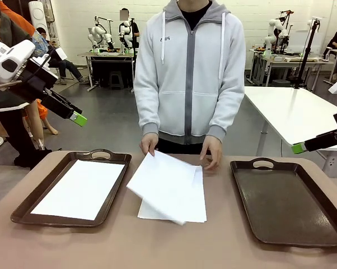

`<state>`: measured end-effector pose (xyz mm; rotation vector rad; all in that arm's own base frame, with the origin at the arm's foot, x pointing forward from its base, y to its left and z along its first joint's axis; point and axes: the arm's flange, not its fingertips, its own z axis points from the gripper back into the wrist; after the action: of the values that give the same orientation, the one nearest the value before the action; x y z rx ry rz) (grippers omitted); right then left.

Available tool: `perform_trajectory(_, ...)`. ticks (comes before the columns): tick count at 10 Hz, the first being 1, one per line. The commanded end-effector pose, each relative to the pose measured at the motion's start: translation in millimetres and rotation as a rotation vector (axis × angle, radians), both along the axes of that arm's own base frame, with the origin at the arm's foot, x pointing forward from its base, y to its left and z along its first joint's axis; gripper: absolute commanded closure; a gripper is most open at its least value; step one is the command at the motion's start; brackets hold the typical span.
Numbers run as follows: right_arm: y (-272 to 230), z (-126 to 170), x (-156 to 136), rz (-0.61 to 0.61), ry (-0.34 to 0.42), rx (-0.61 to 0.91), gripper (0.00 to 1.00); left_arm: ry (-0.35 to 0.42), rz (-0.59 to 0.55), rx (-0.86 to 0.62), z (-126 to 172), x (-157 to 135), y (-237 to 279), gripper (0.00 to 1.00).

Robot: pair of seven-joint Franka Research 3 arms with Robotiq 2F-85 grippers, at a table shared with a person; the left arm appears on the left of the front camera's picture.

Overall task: Sort the A4 documents.
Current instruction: Receive the A4 Paper.

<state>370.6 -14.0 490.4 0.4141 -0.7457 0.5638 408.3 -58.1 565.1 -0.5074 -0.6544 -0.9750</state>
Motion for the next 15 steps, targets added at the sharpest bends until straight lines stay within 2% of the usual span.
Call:
perform_trajectory(1,1.1,-1.5,0.7,0.012,0.001,0.022,0.00,-0.013,-0.014,0.003,-0.6,-1.3,1.6,0.00)
perform_trajectory(15,1.1,-1.5,0.7,0.012,0.001,0.022,0.00,-0.013,-0.014,0.003,-0.6,-1.3,1.6,0.00)
